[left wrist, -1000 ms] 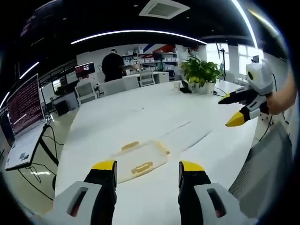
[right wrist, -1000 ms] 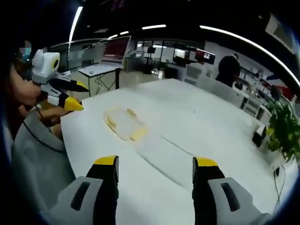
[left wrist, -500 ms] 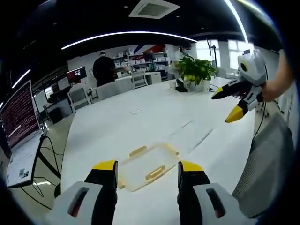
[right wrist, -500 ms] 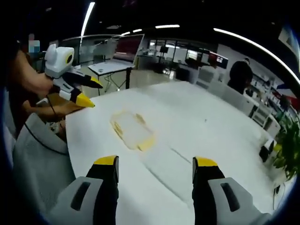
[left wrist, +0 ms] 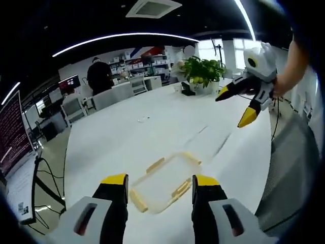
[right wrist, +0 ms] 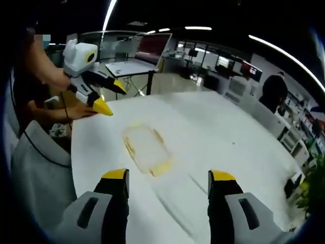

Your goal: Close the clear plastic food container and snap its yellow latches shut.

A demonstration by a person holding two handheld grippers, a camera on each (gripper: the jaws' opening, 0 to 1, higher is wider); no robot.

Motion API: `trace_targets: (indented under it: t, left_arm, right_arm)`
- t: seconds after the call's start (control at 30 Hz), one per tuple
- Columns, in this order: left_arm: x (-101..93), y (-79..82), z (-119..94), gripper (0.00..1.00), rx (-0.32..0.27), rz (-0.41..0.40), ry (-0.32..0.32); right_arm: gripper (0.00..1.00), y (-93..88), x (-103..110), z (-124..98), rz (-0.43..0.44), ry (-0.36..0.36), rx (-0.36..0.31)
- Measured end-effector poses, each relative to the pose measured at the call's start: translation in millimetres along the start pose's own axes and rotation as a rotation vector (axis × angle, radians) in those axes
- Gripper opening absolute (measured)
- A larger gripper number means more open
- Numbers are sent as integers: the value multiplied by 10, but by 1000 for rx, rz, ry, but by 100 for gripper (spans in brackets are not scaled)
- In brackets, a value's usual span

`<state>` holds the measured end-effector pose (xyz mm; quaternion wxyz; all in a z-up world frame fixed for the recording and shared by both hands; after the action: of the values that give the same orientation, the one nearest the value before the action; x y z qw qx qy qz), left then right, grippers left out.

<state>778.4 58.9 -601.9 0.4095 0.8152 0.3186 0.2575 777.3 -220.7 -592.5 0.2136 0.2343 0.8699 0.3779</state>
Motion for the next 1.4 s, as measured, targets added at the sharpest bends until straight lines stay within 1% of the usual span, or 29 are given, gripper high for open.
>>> trace_targets:
  t: [0.07, 0.1, 0.17, 0.27, 0.4, 0.5, 0.57, 0.6, 0.7, 0.87, 0.97, 1.07, 1.13, 1.2, 1.27, 1.3, 1.33, 1.37, 1.4]
  left_arm:
    - [69, -19, 28, 45, 16, 43, -17]
    - [113, -27, 48, 45, 13, 48, -30]
    - [172, -46, 84, 45, 17, 59, -47]
    - [269, -95, 149, 45, 38, 82, -70]
    - [359, -155, 213, 45, 73, 137, -107]
    - [422, -166, 265, 45, 84, 184, -144]
    - [448, -173, 306, 45, 93, 227, -193]
    - [467, -178, 320, 46, 95, 232, -196]
    - [516, -194, 384, 46, 105, 279, -247]
    - [582, -240, 480, 46, 136, 319, -274]
    - [599, -283, 533, 46, 142, 339, -316]
    - [619, -337, 570, 46, 161, 351, -353]
    - [649, -380, 596, 46, 186, 367, -367]
    - [666, -405, 610, 46, 197, 370, -402]
    - [692, -416, 622, 46, 205, 384, -422]
    - [689, -425, 629, 47, 205, 391, -478]
    - [688, -434, 632, 47, 208, 368, -504]
    - [720, -429, 644, 47, 211, 365, -495]
    - [750, -430, 658, 48, 207, 374, -503]
  right_arm:
    - [60, 28, 10, 38, -19, 15, 4]
    - [60, 61, 15, 87, -42, 30, 6]
    - [60, 82, 13, 135, -57, 43, 9]
    - [59, 91, -3, 229, -83, 68, 22]
    - [59, 72, -38, 374, -125, 101, 41]
    - [58, 58, -66, 466, -154, 119, 54]
    - [58, 55, -88, 535, -170, 138, 62]
    - [58, 53, -103, 575, -181, 145, 67]
    - [58, 40, -127, 667, -210, 176, 83]
    - [57, 4, -139, 798, -244, 220, 112]
    - [56, -25, -127, 866, -264, 253, 128]
    - [56, -44, -131, 921, -280, 274, 140]
    - [56, -50, -148, 964, -276, 289, 148]
    - [56, -54, -168, 1005, -275, 300, 155]
    - [56, -61, -185, 1047, -277, 312, 166]
    - [56, -66, -194, 1066, -279, 318, 171]
    - [56, -71, -201, 1084, -279, 324, 177]
    - [56, -76, -209, 1102, -276, 328, 179]
    - [56, -88, -219, 1141, -271, 336, 190]
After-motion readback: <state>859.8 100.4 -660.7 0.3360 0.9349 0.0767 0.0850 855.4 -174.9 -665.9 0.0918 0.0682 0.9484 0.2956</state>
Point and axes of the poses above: the point that each gripper's makers call its tool centre point, and the gripper's own axes: z roughly forward along the fingers, x roughly to its left, y roughly out of its top, the point moved 9 cm from there along -z, roughly backward along the fingers, and after that the axes turned 2 degrees about x, right-handed, at the moved point
